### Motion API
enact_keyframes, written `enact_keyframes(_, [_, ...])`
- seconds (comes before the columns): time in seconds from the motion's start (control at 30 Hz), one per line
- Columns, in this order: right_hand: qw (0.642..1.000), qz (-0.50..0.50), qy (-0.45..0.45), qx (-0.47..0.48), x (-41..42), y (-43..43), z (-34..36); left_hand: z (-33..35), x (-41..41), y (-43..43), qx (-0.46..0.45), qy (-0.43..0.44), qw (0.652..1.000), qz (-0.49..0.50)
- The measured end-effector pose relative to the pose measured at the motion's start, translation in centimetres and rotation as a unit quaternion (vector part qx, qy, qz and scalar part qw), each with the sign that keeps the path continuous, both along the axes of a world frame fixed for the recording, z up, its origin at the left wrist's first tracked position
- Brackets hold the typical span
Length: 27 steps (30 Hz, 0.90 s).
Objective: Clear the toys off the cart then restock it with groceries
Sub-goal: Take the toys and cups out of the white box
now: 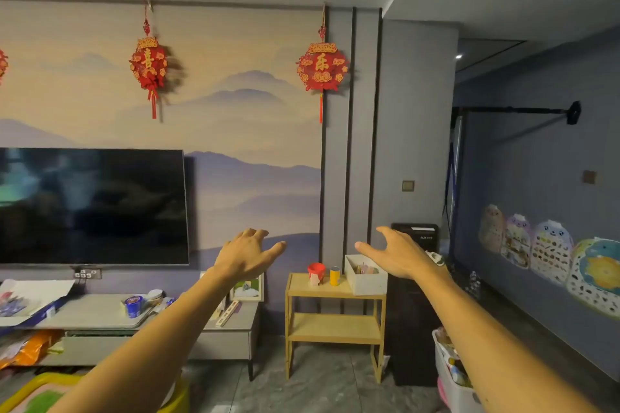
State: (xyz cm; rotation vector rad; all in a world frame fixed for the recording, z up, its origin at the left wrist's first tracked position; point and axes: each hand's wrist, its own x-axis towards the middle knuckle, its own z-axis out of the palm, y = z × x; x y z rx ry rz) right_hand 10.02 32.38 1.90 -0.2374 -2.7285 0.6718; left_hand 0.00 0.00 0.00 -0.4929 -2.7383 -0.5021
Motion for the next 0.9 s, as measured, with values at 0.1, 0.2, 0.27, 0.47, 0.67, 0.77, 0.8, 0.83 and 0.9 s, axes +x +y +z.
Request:
enact_keyframes(0.1, [1.0,-0.011,0.014,-0.004,-0.2,0.5,-0.2,-0.4,-0.4,0.2,0.0,-0.004,1.0,0.007])
enact_keyframes(0.2, [1.0,-0.012,0.013,-0.004,-0.6,0.9,-0.4,-0.6,-0.3,0.9,-0.01,-0.01,1.0,0.012])
enact_keyframes(0.27, [1.0,-0.01,0.019,-0.003,-0.8,1.2,-0.6,-0.7,-0.4,1.2,-0.014,-0.003,1.0,0.011])
enact_keyframes(0.47, [1.0,-0.01,0.029,-0.003,-1.4,2.7,-1.4,-0.9,-0.9,2.3,-0.01,-0.005,1.0,0.001])
enact_keyframes(0.67, [1.0,-0.017,0.003,0.005,-1.5,5.5,-2.2,-1.2,-1.4,5.1,-0.02,-0.008,1.0,-0.002])
enact_keyframes(0.77, [0.999,-0.018,-0.022,0.023,-1.5,7.5,-2.6,-1.7,-1.3,7.4,-0.023,-0.008,1.0,-0.003])
enact_keyframes(0.8, [0.999,-0.019,-0.027,0.026,-1.6,8.1,-2.8,-1.9,-1.2,8.3,-0.026,-0.007,1.0,-0.001])
enact_keyframes(0.83, [0.999,-0.019,-0.029,0.028,-1.6,8.8,-3.0,-2.2,-1.3,9.1,-0.027,-0.007,1.0,-0.001])
enact_keyframes(0.9, [0.999,-0.018,-0.029,0.034,-1.8,9.9,-3.4,-3.0,-1.4,10.7,-0.027,-0.006,1.0,0.003])
